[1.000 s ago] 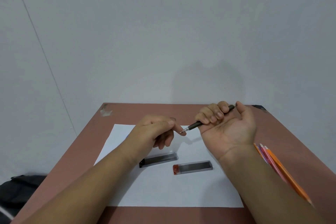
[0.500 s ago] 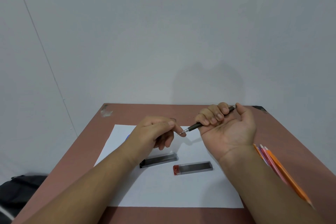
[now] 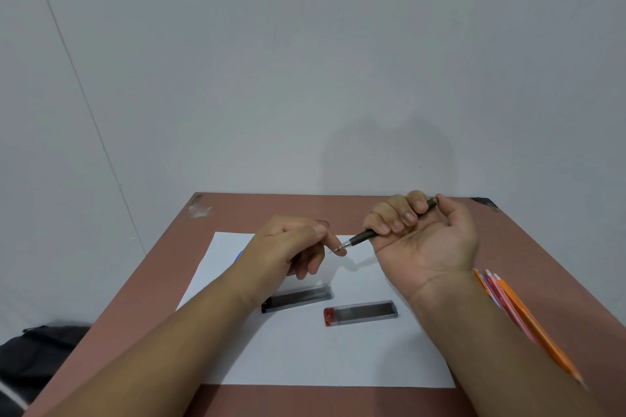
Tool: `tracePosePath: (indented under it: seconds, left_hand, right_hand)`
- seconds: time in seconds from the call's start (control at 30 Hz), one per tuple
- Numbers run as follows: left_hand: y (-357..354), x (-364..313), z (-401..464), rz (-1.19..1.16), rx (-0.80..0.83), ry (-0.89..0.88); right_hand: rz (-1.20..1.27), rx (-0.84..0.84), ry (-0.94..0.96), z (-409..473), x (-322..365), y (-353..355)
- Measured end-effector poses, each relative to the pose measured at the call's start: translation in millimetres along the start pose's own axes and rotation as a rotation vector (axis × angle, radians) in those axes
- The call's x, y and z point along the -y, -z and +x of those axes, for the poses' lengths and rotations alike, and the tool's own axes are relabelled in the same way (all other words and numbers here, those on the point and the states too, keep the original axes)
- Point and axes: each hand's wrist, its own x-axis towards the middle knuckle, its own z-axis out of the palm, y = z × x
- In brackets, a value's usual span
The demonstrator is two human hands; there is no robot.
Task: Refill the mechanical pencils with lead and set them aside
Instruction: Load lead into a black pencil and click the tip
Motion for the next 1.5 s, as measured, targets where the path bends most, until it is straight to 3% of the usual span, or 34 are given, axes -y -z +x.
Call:
tracePosePath:
  seconds: [1.5]
  left_hand:
    - [0.9,4.4,2.4,0.008,0.036,0.003]
  right_hand:
    - [-0.008,-0.010,0.011,2.0,1.5,2.0]
